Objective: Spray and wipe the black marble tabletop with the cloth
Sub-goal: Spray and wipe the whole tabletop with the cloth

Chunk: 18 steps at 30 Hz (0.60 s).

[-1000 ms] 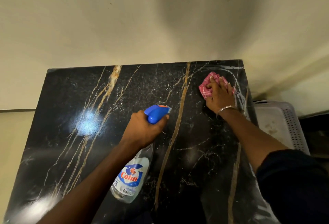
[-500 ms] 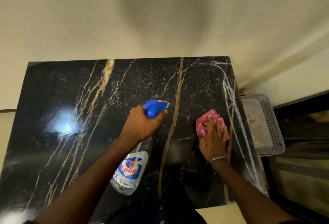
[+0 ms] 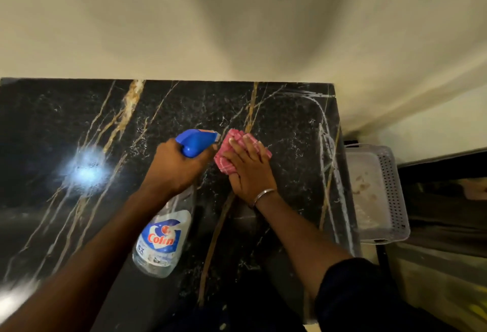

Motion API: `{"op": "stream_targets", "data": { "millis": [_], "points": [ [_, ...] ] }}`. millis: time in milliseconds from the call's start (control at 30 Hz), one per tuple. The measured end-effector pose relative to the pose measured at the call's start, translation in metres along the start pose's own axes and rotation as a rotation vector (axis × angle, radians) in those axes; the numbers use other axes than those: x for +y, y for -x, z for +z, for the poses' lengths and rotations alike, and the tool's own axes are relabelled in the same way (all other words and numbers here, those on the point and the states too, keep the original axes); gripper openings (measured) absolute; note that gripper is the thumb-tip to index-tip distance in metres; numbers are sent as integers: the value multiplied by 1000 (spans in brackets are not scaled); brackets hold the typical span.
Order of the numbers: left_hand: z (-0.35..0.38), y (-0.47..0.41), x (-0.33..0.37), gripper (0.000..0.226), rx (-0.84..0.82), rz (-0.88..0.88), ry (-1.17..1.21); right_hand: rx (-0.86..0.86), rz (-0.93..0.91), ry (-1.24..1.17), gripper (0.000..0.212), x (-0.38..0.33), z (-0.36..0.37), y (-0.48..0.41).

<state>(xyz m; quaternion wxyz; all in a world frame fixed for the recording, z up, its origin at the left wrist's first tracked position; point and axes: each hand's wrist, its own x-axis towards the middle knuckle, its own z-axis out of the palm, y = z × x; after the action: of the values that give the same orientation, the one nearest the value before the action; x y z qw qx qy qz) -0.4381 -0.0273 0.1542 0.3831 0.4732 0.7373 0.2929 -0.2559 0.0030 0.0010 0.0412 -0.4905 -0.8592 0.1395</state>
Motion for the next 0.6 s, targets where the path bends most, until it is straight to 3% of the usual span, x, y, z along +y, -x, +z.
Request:
{"op": "stream_targets", "data": {
  "millis": [267, 467, 533, 600],
  "points": [
    [29, -25, 26, 13, 10, 55, -9, 45, 373, 42, 57, 162, -49, -59],
    [40, -32, 28, 13, 20, 55, 32, 144, 822, -101, 61, 143, -53, -100],
    [41, -34, 26, 19, 30, 35, 32, 135, 779, -107, 61, 117, -51, -113],
    [42, -35, 26, 21, 21, 22, 14, 120, 622, -92, 58, 95, -42, -118]
  ]
}}
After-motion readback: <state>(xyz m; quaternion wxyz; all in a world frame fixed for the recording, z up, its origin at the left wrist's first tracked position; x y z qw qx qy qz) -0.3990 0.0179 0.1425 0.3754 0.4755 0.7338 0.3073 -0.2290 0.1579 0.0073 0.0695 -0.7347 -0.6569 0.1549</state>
